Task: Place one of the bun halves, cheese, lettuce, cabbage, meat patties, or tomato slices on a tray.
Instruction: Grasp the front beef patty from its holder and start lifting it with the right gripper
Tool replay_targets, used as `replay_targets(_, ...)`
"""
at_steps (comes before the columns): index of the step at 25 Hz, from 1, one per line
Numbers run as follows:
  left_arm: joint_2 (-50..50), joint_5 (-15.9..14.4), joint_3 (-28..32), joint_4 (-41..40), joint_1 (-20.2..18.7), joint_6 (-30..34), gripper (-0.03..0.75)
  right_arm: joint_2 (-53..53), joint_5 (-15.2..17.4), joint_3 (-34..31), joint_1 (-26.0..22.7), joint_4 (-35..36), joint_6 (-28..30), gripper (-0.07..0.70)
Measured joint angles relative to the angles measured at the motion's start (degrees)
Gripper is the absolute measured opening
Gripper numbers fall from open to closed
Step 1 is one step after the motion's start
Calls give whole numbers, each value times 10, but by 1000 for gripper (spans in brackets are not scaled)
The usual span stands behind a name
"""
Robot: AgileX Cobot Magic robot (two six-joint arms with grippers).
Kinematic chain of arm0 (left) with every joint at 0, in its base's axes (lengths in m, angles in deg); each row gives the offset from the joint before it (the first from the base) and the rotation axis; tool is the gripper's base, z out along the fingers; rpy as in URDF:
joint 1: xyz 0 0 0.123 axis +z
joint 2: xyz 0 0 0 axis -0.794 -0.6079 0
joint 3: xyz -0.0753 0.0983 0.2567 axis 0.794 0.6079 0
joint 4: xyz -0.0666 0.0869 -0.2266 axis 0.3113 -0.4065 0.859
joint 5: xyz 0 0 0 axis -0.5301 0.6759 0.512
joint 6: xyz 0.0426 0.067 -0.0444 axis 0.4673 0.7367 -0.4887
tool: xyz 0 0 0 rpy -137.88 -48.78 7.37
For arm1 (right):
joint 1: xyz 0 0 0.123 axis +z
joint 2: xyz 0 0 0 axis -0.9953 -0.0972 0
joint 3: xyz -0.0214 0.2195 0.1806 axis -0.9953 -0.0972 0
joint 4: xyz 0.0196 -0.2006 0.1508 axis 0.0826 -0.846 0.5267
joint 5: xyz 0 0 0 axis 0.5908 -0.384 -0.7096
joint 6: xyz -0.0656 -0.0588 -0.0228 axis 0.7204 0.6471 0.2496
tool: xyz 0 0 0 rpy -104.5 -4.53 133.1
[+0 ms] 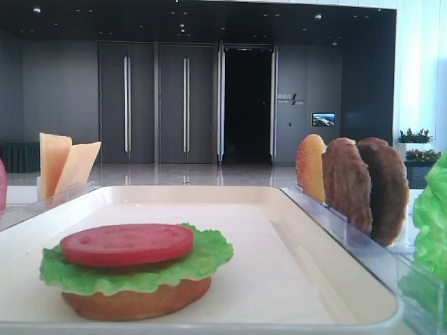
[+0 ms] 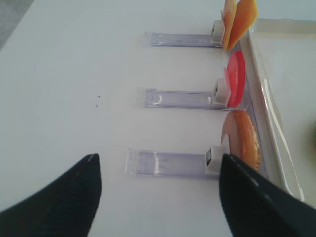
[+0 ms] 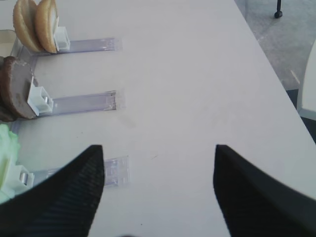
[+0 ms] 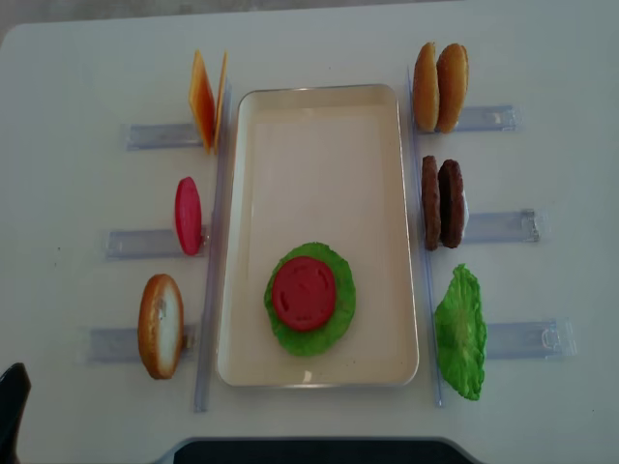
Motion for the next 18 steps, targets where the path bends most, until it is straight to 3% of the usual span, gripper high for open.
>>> replay_targets(18, 0, 0, 0, 0, 0, 0, 573, 0, 0, 0, 0, -1, 0, 480)
